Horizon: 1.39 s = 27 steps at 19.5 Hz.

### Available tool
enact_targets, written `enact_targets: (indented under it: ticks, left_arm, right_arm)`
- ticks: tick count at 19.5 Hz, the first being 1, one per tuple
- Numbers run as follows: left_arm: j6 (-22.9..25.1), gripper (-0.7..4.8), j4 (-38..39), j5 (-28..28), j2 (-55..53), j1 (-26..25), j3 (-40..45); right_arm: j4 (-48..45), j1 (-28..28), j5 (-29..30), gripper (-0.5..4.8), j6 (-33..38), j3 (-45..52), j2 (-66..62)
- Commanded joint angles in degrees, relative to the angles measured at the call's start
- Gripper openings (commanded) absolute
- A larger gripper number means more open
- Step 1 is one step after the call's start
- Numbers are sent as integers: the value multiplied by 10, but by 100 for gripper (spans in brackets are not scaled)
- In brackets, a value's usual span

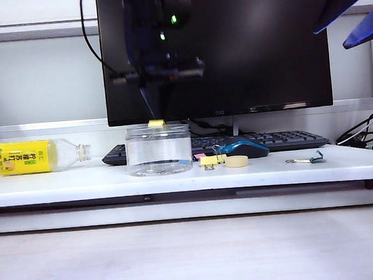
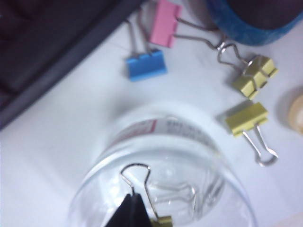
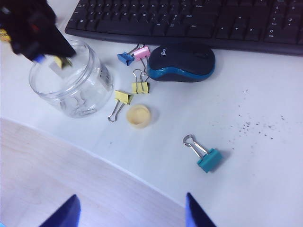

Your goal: Take the clips out of the round transparent plastic box and place them on the table.

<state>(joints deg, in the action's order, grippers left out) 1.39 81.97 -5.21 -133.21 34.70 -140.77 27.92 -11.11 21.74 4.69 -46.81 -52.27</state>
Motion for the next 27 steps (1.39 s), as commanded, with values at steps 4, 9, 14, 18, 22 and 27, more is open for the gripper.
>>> enact_targets:
  ticks: [4, 9, 14, 18, 22, 27]
  left_arm:
    - [-4, -6, 0, -7, 40, 2, -4]
    - [-7, -6, -37, 130, 47, 10, -4]
    - [11, -6, -42, 128, 48, 23, -4]
    - [14, -6, -24, 54, 67, 22, -4]
    - [16, -6, -16, 45, 99, -8, -4]
    - [12, -6, 2, 46, 122, -55, -3]
  right_arm:
    - [-12, 0, -17, 284, -5, -3, 0]
    - [-12, 1, -49, 284, -18, -3, 0]
    - [-12, 1, -53, 284, -18, -3, 0]
    - [-12, 1, -53, 284, -18, -3, 1]
    - [-19, 1, -51, 284, -17, -3, 0]
    - [-25, 1, -18, 284, -17, -3, 0]
